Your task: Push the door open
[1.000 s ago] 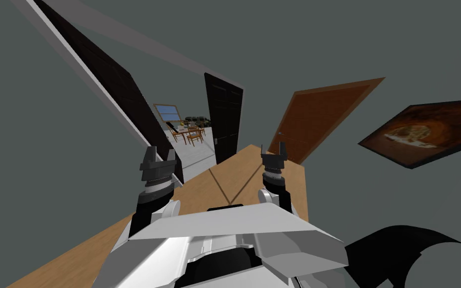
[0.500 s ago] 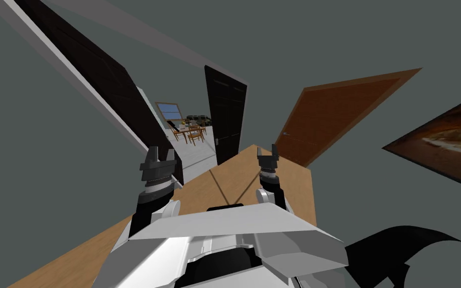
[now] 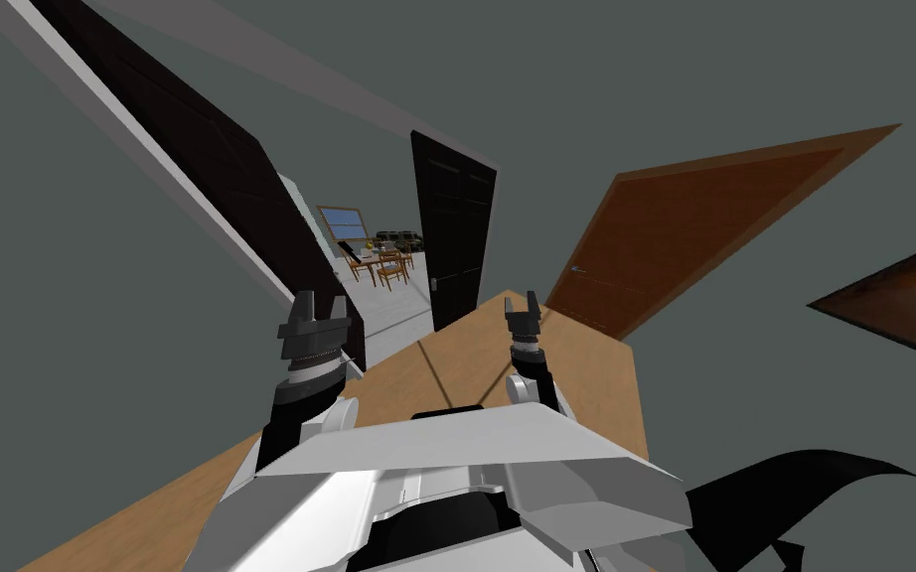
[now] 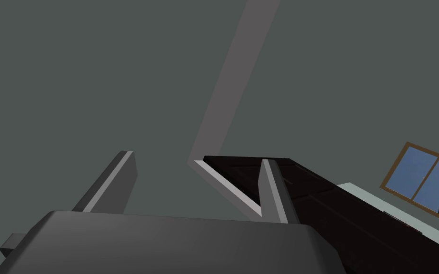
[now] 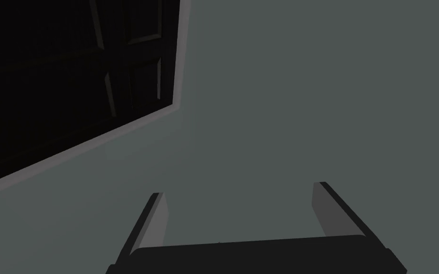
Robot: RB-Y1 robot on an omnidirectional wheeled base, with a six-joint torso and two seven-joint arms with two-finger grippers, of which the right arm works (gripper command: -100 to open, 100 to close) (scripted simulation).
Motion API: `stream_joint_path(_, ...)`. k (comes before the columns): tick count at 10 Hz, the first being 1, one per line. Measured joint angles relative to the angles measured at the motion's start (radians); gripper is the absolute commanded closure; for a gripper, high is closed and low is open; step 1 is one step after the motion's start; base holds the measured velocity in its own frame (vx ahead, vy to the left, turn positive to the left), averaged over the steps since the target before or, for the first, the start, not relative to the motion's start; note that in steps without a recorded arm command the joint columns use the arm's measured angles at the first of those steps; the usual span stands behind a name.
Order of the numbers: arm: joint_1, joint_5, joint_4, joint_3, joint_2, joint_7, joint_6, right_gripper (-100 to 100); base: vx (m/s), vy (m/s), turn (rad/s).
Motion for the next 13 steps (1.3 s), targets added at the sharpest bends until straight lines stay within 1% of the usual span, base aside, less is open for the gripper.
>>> stream_joint_path(1, -0.008, 0.002, 0.019, 0.000, -0.004, 0.001, -0.001, -100, 0.104, -0.004, 0.066)
stream_joint_path(2, -0.010, 0.004, 0.034, 0.000, -0.009, 0.001, -0.001, -100, 0.087, -0.011, 0.047)
stream_joint_path(3, -0.015, 0.007, 0.058, 0.004, -0.011, 0.003, -0.008, -100, 0.083, 0.000, 0.058)
stream_joint_path(6, -0.044, 0.015, 0.120, 0.005, -0.018, 0.008, -0.007, -100, 0.101, 0.001, 0.064)
stream_joint_path(7, -0.056, 0.018, 0.147, 0.004, -0.021, 0.009, -0.009, -100, 0.106, 0.003, 0.046)
stream_joint_path(9, -0.065, 0.023, 0.185, 0.007, -0.027, 0.011, -0.013, -100, 0.098, -0.008, 0.063)
stream_joint_path(10, -0.077, 0.025, 0.214, 0.005, -0.031, 0.011, -0.017, -100, 0.103, -0.012, 0.069)
stream_joint_path(13, -0.100, 0.035, 0.271, 0.010, -0.034, 0.017, -0.010, -100, 0.097, -0.002, 0.067)
